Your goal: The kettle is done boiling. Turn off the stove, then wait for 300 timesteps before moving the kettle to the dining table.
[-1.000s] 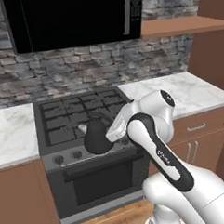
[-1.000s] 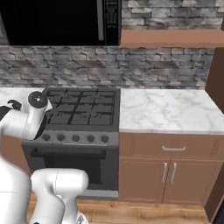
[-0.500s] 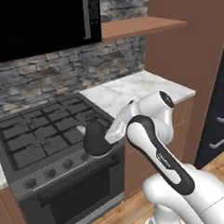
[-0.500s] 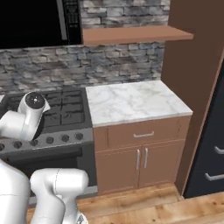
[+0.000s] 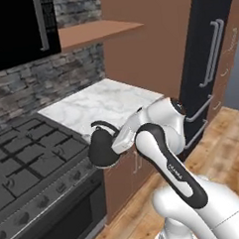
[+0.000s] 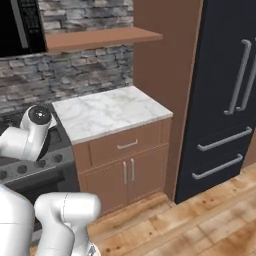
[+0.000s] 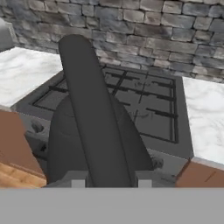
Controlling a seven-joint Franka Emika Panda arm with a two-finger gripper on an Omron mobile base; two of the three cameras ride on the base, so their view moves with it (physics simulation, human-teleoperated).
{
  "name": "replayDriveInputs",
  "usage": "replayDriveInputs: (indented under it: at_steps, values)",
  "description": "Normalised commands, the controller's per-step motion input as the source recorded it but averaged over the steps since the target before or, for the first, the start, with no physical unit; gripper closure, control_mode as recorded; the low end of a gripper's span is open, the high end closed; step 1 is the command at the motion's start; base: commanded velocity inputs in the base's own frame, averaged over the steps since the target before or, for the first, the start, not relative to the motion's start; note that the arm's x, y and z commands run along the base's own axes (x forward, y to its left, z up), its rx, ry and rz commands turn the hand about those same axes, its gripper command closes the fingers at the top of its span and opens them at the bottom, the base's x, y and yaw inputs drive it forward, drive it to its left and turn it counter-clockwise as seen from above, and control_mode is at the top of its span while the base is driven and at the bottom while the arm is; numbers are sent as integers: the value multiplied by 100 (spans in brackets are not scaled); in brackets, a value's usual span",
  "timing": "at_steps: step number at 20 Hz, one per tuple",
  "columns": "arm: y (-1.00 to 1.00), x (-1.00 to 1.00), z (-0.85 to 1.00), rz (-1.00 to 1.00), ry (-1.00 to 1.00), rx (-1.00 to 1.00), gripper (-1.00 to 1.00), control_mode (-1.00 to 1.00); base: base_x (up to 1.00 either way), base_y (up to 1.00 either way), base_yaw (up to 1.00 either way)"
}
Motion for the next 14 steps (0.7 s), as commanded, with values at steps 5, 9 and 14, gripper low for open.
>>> replayDriveInputs:
  at_steps: [5,9,14]
  values:
    - [0,0,0,0,0,0,100,100,-2,15,-47]
    - [0,0,0,0,0,0,100,100,0,27,-50]
    - [0,0,0,0,0,0,100,100,0,28,-50]
